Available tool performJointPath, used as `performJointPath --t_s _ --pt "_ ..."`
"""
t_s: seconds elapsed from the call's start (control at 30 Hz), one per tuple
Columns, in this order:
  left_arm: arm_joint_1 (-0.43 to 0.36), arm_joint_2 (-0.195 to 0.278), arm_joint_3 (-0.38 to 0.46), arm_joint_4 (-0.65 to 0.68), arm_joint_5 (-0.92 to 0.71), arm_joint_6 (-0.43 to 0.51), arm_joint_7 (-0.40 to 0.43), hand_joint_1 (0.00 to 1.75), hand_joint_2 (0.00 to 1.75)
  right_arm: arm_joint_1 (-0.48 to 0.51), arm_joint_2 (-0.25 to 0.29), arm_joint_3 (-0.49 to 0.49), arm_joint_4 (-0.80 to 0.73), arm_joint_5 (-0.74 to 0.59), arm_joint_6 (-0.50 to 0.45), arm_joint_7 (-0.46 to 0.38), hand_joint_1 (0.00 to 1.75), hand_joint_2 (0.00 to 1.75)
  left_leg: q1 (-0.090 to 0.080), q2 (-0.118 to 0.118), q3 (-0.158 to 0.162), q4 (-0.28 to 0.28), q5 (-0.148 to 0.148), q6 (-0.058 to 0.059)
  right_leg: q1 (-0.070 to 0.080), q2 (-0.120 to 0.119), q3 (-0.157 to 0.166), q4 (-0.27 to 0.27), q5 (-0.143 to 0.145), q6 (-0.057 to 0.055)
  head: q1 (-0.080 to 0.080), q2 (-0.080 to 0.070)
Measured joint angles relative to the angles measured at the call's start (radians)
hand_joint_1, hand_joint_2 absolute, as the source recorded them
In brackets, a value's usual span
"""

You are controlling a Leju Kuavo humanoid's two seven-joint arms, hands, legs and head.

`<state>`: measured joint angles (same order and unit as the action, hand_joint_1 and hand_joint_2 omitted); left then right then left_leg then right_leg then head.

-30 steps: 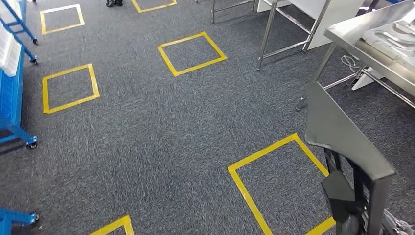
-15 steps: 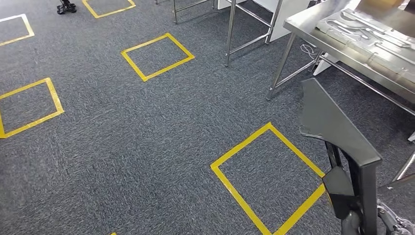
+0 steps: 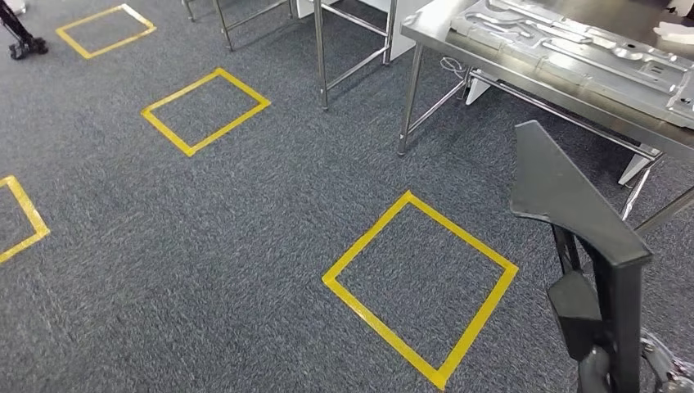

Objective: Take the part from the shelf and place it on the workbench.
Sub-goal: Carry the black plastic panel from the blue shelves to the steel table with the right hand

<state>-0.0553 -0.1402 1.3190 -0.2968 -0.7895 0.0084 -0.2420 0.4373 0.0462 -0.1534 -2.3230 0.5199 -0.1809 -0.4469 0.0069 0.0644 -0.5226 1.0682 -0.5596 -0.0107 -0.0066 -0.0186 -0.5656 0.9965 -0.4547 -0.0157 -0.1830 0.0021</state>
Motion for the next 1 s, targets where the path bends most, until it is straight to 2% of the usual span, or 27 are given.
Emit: performJointPath --t_s 0.03,0.07,0.1,0.13,0.17,0.2,0.23,0.27,0.3,0.33,0.37,0.4,0.43,0.5,0.57,0.6,0.63,0.67,0.7,0.77,0.8,0.83,0.9,0.97,1.0 --pt "0.001 0.001 0.0 0.002 -0.001 -0.001 -0.003 0.0 0.0 -0.004 0.0 0.002 0.0 0.002 0.002 0.002 1.75 1.75 0.002 -0.028 -0.028 0.062 -0.031 -0.002 0.001 0.01 0.001 -0.001 0.0 -0.003 0.0 0.0" --pt "0.002 0.001 -0.001 0.004 -0.002 -0.001 -0.005 0.0 0.0 -0.008 0.0 0.006 0.001 0.003 0.005 0.004 1.75 1.75 0.003 -0.043 -0.063 0.132 -0.061 -0.003 0.001 0.022 0.001 0.0 -0.001 -0.007 0.0 0.0" --pt "0.003 0.002 -0.001 0.006 -0.002 -0.001 -0.008 0.0 0.0 -0.012 0.0 0.009 0.002 0.004 0.008 0.007 1.75 1.75 0.004 -0.05 -0.094 0.189 -0.078 -0.005 0.002 0.036 0.001 0.0 -0.001 -0.008 0.0 0.0" --pt "0.004 0.003 -0.001 0.007 -0.002 -0.002 -0.011 0.0 0.0 -0.016 0.0 0.014 0.005 0.006 0.011 0.01 1.75 1.75 0.004 -0.053 -0.113 0.217 -0.077 -0.006 0.002 0.05 0.002 0.001 -0.002 -0.008 0.0 0.0" --pt "0.005 0.004 -0.001 0.008 -0.002 -0.003 -0.015 0.0 0.0 -0.021 0.0 0.018 0.008 0.006 0.014 0.016 1.75 1.75 0.004 -0.055 -0.114 0.205 -0.053 -0.006 0.002 0.065 0.004 0.003 -0.002 -0.007 0.0 0.0" --pt "0.004 0.006 -0.001 0.009 -0.003 -0.004 -0.018 0.0 0.0 -0.028 -0.001 0.023 0.012 0.005 0.019 0.024 1.75 1.75 0.005 -0.061 -0.097 0.156 -0.014 -0.005 0.002 0.08 0.006 0.004 -0.003 -0.006 0.0 0.0" --pt "0.004 0.007 -0.001 0.009 -0.003 -0.005 -0.02 0.0 0.0 -0.036 -0.002 0.028 0.016 0.0 0.025 0.036 1.75 1.75 0.006 -0.076 -0.073 0.087 0.028 -0.003 0.001 0.094 0.007 0.007 -0.005 -0.003 0.0 0.0" --pt "0.003 0.009 -0.002 0.01 -0.004 -0.006 -0.022 0.0 0.0 -0.046 -0.005 0.033 0.022 -0.009 0.032 0.051 1.75 1.75 0.008 -0.1 -0.049 0.023 0.056 0.0 0.002 0.106 0.006 0.012 -0.008 0.002 0.0 0.0" --pt "0.003 0.01 -0.002 0.01 -0.009 -0.007 -0.022 0.0 0.0 -0.058 -0.01 0.038 0.029 -0.023 0.041 0.07 1.75 1.75 0.009 -0.12 -0.033 -0.021 0.072 0.003 0.002 0.118 0.002 0.017 -0.01 0.007 0.0 0.0" --pt "0.002 0.011 -0.004 0.011 -0.015 -0.006 -0.021 0.0 0.0 -0.071 -0.016 0.042 0.038 -0.04 0.049 0.092 1.75 1.75 0.009 -0.133 -0.027 -0.043 0.074 0.007 0.001 0.127 -0.002 0.02 -0.01 0.012 0.0 0.0" --pt "0.0 0.012 -0.006 0.012 -0.023 -0.005 -0.021 0.0 0.0 -0.085 -0.025 0.045 0.052 -0.059 0.058 0.119 1.75 1.75 0.008 -0.135 -0.026 -0.047 0.071 0.011 0.0 0.136 -0.005 0.021 -0.01 0.02 0.0 0.0" --pt "-0.002 0.013 -0.009 0.014 -0.03 -0.005 -0.02 0.0 0.0 -0.103 -0.037 0.047 0.068 -0.079 0.068 0.147 1.75 1.75 0.007 -0.127 -0.025 -0.049 0.072 0.018 -0.002 0.144 -0.008 0.019 -0.009 0.027 0.0 0.0" --pt "-0.005 0.013 -0.012 0.016 -0.035 -0.004 -0.02 0.0 0.0 -0.123 -0.05 0.048 0.089 -0.099 0.076 0.173 1.75 1.75 0.007 -0.119 -0.022 -0.054 0.074 0.026 -0.004 0.138 -0.009 0.021 -0.011 0.033 0.0 0.0" --pt "-0.008 0.016 -0.021 0.02 -0.046 -0.006 -0.021 0.0 0.0 -0.184 -0.089 0.048 0.141 -0.141 0.097 0.22 1.75 1.75 0.01 -0.103 -0.016 -0.064 0.08 0.038 -0.004 0.092 -0.031 0.064 -0.036 0.045 0.0 0.0" --pt "-0.005 0.021 -0.031 0.024 -0.059 -0.01 -0.021 0.0 0.0 -0.269 -0.137 0.048 0.21 -0.182 0.125 0.268 1.75 1.75 0.009 -0.088 -0.015 -0.066 0.081 0.043 -0.007 0.04 -0.092 0.18 -0.089 0.055 0.0 0.0" --pt "-0.004 0.024 -0.035 0.026 -0.066 -0.012 -0.021 0.0 0.0 -0.325 -0.165 0.049 0.256 -0.203 0.142 0.296 1.75 1.75 0.008 -0.08 -0.015 -0.066 0.08 0.044 -0.009 0.03 -0.129 0.245 -0.11 0.059 0.0 0.0" --pt "-0.003 0.027 -0.039 0.029 -0.072 -0.015 -0.021 0.0 0.0 -0.391 -0.198 0.05 0.315 -0.22 0.161 0.323 1.75 1.75 0.007 -0.073 -0.015 -0.065 0.079 0.044 -0.011 0.025 -0.156 0.288 -0.116 0.063 0.0 0.0" --pt "-0.005 0.03 -0.045 0.032 -0.079 -0.018 -0.021 0.0 0.0 -0.472 -0.234 0.054 0.385 -0.232 0.178 0.348 1.75 1.75 0.006 -0.066 -0.014 -0.065 0.077 0.044 -0.012 0.022 -0.167 0.296 -0.101 0.064 0.0 0.0" --pt "-0.008 0.032 -0.05 0.035 -0.084 -0.02 -0.021 0.0 0.0 -0.558 -0.271 0.061 0.461 -0.238 0.191 0.366 1.75 1.75 0.004 -0.061 -0.012 -0.064 0.076 0.043 -0.013 0.021 -0.157 0.262 -0.067 0.063 0.0 0.0" --pt "-0.016 0.035 -0.059 0.04 -0.09 -0.021 -0.023 0.0 0.0 -0.714 -0.336 0.075 0.598 -0.239 0.205 0.384 1.75 1.75 0.002 -0.056 -0.007 -0.065 0.072 0.041 -0.011 0.02 -0.096 0.127 0.011 0.052 0.0 0.0" --pt "-0.019 0.036 -0.062 0.042 -0.09 -0.022 -0.024 0.0 0.0 -0.78 -0.361 0.084 0.655 -0.237 0.211 0.39 1.75 1.75 0.001 -0.057 -0.006 -0.065 0.07 0.039 -0.007 0.02 -0.068 0.067 0.032 0.046 0.0 0.0" --pt "-0.02 0.038 -0.064 0.044 -0.09 -0.021 -0.026 0.0 0.0 -0.845 -0.378 0.098 0.708 -0.234 0.219 0.398 1.75 1.75 0.0 -0.057 -0.007 -0.065 0.069 0.035 -0.003 0.02 -0.052 0.032 0.04 0.04 0.0 0.0" --pt "-0.021 0.041 -0.068 0.049 -0.088 -0.02 -0.031 0.0 0.0 -0.994 -0.398 0.15 0.835 -0.226 0.237 0.417 1.75 1.75 -0.001 -0.055 -0.01 -0.065 0.067 0.023 0.002 0.024 -0.051 0.016 0.034 0.032 0.0 0.0" --pt "-0.024 0.045 -0.071 0.052 -0.087 -0.017 -0.033 0.0 0.0 -1.15 -0.409 0.215 0.972 -0.221 0.247 0.427 1.75 1.75 -0.002 -0.054 -0.013 -0.057 0.061 0.011 -0.005 0.029 -0.049 0.011 0.032 0.024 0.0 0.0" --pt "-0.027 0.047 -0.073 0.053 -0.087 -0.017 -0.035 0.0 0.0 -1.217 -0.411 0.243 1.03 -0.219 0.248 0.428 1.75 1.75 -0.002 -0.054 -0.024 -0.033 0.052 0.006 -0.008 0.028 -0.043 0.007 0.03 0.018 0.0 0.0"
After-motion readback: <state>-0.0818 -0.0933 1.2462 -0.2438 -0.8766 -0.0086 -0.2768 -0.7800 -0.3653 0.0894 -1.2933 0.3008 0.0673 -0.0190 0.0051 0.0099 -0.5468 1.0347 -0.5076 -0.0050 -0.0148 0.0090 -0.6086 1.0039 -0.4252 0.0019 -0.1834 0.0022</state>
